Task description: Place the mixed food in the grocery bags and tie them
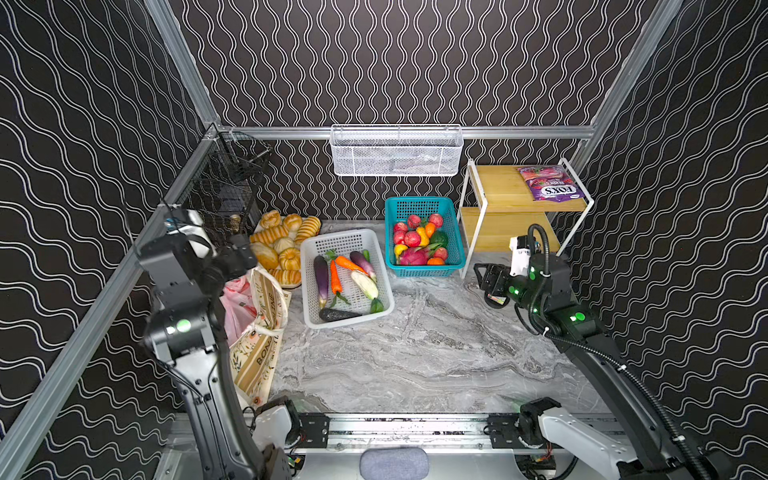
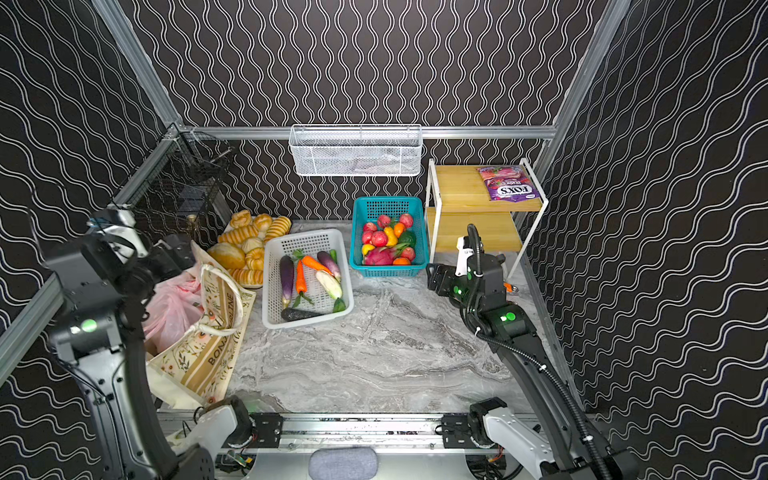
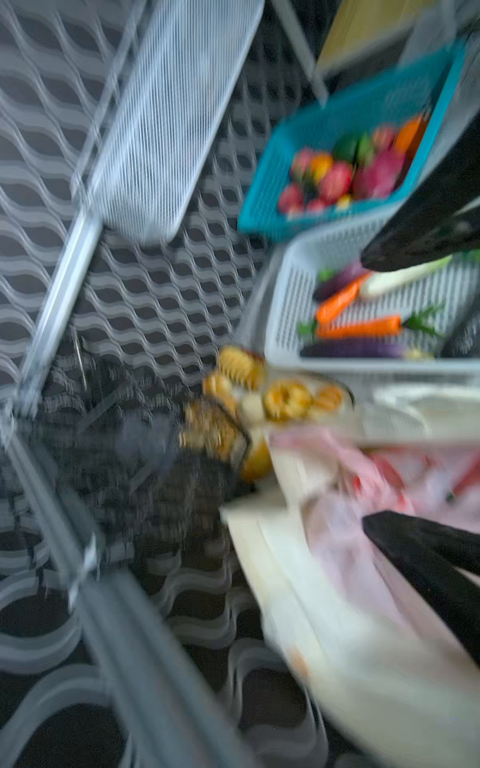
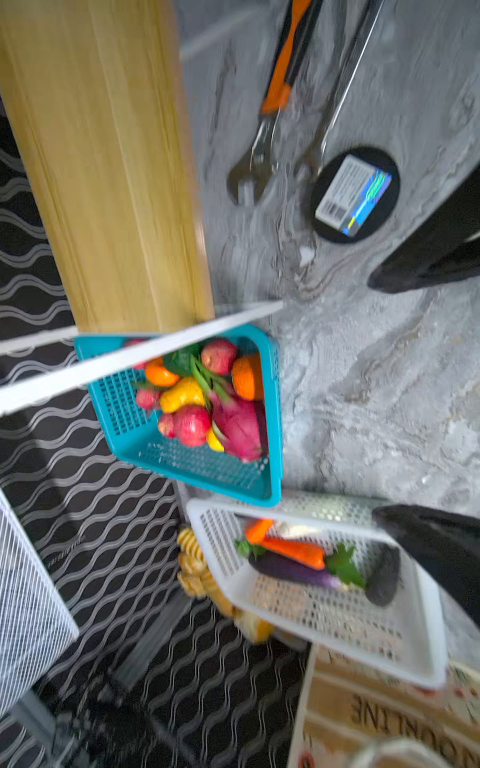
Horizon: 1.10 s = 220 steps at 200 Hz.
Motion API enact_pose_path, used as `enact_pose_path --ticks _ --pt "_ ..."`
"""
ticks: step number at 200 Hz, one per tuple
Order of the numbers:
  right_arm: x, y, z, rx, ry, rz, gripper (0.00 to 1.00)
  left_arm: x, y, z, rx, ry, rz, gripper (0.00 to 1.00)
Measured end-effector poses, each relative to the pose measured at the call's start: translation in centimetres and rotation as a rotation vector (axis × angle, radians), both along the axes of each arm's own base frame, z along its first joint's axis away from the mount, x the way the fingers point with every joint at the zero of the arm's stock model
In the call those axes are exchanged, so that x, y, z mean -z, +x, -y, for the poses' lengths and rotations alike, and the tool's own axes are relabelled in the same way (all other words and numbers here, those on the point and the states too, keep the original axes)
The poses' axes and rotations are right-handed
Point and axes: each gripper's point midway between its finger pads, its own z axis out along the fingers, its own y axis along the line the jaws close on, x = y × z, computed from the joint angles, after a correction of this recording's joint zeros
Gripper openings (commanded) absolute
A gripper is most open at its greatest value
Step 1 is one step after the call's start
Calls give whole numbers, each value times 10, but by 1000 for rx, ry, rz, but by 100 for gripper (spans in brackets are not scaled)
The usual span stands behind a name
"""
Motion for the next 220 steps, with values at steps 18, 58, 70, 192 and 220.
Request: enact_pose_path --ticks 18,58,70,192,220 --pt "19 7 25 101 -125 38 89 19 20 68 281 -89 47 99" --pt "75 22 81 300 -395 51 94 126 16 217 715 -3 -117 99" --pt "79 24 96 354 -407 77 94 177 20 227 703 55 -211 99" --pt "131 30 142 455 -379 267 93 296 83 64 118 345 -194 99" --pt "131 30 133 403 -342 313 93 298 96 48 62 356 -99 98"
